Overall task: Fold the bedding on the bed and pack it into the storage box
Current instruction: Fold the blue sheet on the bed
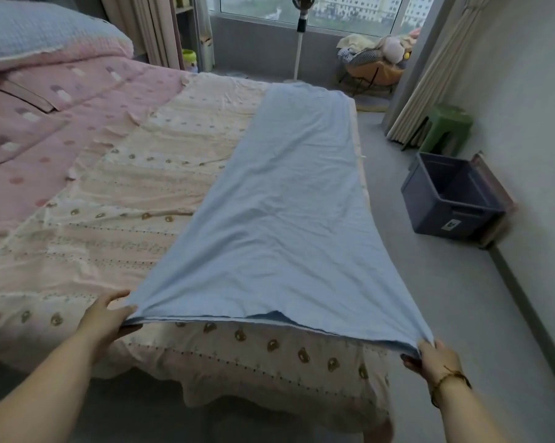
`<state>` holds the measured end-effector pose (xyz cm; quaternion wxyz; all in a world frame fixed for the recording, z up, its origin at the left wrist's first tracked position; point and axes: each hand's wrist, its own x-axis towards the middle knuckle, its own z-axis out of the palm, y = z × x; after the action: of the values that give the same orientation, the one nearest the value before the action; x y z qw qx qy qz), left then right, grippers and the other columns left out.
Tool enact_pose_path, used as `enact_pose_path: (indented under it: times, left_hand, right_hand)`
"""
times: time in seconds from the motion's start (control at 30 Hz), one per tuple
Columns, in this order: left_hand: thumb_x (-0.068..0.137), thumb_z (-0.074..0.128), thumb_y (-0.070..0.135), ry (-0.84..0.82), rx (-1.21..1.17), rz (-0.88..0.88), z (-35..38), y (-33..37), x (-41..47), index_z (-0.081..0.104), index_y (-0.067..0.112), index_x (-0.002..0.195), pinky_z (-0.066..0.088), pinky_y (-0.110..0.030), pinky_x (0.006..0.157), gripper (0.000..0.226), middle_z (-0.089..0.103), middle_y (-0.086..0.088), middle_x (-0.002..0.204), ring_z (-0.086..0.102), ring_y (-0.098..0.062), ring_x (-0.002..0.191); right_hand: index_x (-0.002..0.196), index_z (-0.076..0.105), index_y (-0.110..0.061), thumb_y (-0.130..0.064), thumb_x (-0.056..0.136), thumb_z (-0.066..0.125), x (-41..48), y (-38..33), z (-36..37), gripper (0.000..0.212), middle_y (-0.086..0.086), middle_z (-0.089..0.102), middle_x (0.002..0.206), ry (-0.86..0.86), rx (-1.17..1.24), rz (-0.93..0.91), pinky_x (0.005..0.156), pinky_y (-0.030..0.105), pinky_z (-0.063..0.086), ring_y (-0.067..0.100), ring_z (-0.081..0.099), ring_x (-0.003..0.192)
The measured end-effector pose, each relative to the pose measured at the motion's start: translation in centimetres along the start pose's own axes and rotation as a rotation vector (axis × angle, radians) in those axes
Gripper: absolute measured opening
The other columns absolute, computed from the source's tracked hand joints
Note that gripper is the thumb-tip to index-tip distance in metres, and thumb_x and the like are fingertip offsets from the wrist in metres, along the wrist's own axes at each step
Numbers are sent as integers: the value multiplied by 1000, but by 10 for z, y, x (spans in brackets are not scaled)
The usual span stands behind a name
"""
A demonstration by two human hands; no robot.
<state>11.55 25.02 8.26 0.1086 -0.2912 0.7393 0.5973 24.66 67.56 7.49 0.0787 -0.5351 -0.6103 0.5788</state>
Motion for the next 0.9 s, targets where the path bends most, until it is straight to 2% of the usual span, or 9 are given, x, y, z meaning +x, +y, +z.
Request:
enact_pose_path:
  times: [0.1,0.2,0.33,0.43,0.5,0.63,0.77,0.83,0.9]
  left_hand:
    - [91,46,-8,-18,91,-76,2,-28,-5,46,-2,124,52,-19,42,34,46,-26,126,48,-36,95]
    - [89,50,-7,37,229,-136,8,-50,-8,46,-8,127,50,-29,76,39,48,-30,127,49,-45,108]
    - [90,45,-11,2,130,-97,19,-34,4,41,-3,134,52,-24,56,46,44,-28,132,50,-37,100]
    - [93,36,-10,-44,16,-26,30,-1,12,44,0,133,54,-26,61,42,45,-22,131,48,-32,98]
    - [94,26,-11,-81,-36,19,34,22,9,49,-6,127,49,-31,79,40,44,-25,134,47,-29,98]
    - [88,18,-17,-53,-181,79,26,46,4,48,-13,124,44,-29,82,46,41,-27,135,51,-25,91]
    - [86,21,-19,54,52,-93,5,-17,5,49,-12,124,48,-31,86,47,44,-25,132,46,-37,108]
    - [86,23,-18,63,140,-160,9,-45,6,54,-11,119,53,-37,83,46,47,-25,130,48,-38,107]
    - [87,34,-14,63,144,-173,21,-53,7,58,-10,116,43,-46,98,38,47,-28,132,49,-41,113]
  right_hand:
    - [120,43,15,4,94,34,7,34,-8,30,23,50,89,23,-79,100,22,20,37,31,47,55]
    - [109,47,14,3,94,38,10,58,-5,21,27,51,91,22,-144,193,21,20,36,30,51,36]
    - [106,45,9,1,95,38,14,48,3,15,16,50,66,-13,-160,214,22,20,36,26,50,41]
    - [110,49,11,-1,93,41,22,22,18,21,19,56,79,-41,-166,74,44,28,52,33,55,63]
    - [118,50,12,-2,93,44,21,4,26,30,21,57,100,-29,-130,-65,67,38,56,35,55,82]
    - [122,50,0,-4,95,43,6,-33,14,28,7,54,86,18,205,-289,44,11,50,16,57,63]
    - [95,53,11,-4,93,46,-2,18,-8,17,14,52,76,-23,-132,-137,29,11,38,24,47,53]
    - [99,52,23,-1,93,44,-2,47,-13,26,12,50,64,-56,-235,-34,26,14,35,23,46,50]
    - [110,47,24,0,95,38,2,53,-14,30,12,50,61,-60,-240,19,25,16,37,26,49,44]
